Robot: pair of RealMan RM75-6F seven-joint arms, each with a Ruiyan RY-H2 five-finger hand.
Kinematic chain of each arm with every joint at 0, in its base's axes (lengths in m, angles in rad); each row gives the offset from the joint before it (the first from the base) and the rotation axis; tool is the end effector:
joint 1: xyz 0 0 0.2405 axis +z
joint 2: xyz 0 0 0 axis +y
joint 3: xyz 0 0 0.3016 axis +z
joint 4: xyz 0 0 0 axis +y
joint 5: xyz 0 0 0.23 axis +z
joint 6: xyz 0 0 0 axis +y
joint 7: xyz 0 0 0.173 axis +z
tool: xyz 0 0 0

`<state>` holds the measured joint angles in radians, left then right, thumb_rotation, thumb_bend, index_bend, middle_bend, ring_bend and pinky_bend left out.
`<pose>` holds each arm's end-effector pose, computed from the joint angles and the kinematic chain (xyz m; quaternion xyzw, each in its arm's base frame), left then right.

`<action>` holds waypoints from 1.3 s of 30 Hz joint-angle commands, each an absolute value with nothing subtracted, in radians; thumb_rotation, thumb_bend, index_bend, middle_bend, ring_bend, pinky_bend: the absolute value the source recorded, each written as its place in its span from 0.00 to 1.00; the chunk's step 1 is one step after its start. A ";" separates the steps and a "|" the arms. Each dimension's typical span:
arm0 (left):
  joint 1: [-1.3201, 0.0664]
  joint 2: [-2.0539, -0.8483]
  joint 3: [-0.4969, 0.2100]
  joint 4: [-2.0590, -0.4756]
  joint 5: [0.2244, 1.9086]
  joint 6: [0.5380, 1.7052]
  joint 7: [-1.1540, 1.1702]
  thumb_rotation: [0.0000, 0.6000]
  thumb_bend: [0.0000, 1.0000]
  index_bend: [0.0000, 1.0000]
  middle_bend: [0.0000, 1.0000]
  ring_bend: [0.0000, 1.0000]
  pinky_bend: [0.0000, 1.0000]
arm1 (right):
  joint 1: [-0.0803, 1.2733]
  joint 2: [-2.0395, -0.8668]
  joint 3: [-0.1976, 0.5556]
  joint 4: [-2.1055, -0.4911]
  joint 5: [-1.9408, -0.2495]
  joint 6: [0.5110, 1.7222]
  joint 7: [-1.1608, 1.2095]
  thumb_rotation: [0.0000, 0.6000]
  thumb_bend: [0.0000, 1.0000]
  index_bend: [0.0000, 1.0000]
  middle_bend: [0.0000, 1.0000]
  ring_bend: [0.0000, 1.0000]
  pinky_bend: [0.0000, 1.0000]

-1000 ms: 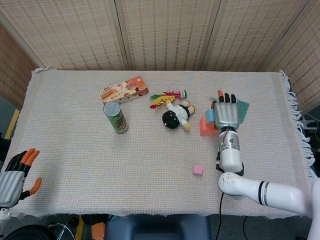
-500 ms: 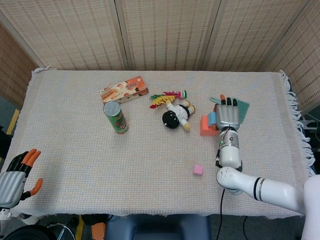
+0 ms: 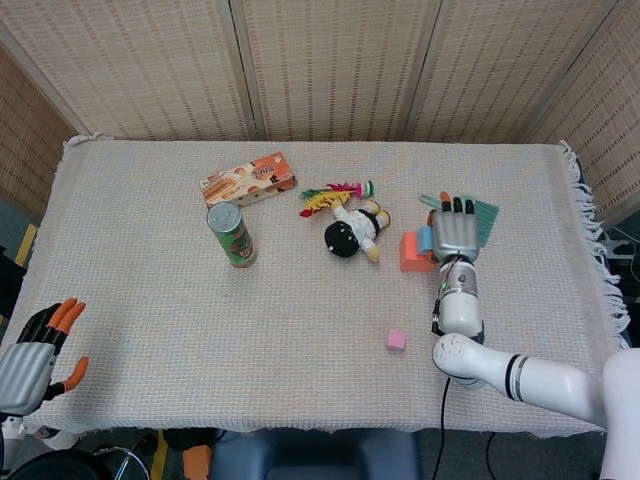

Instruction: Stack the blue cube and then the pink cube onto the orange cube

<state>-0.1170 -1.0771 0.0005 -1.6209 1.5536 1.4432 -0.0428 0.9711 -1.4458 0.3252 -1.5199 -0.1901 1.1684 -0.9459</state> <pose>-0.3539 0.2142 0.1570 -0.6304 -0.3957 -0.3808 0.5486 -0.1836 -0.4828 0.0369 0.6209 -0.4379 0.1901 0.6218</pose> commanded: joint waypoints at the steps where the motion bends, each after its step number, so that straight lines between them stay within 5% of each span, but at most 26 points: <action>1: -0.118 -1.076 0.001 -1.622 1.555 1.443 -0.044 1.00 0.42 0.00 0.00 0.00 0.09 | 0.972 -1.446 0.323 -1.521 -0.187 1.169 -0.947 1.00 0.18 0.49 0.00 0.00 0.00; 39: -0.121 -1.071 0.009 -1.618 1.565 1.439 -0.060 1.00 0.42 0.00 0.00 0.00 0.09 | 0.977 -1.477 0.323 -1.510 -0.196 1.188 -0.935 1.00 0.18 0.46 0.00 0.00 0.00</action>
<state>-0.1213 -1.0709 0.0093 -1.6184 1.5652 1.4389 -0.0595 0.9761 -1.4767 0.3230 -1.5104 -0.1956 1.1880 -0.9343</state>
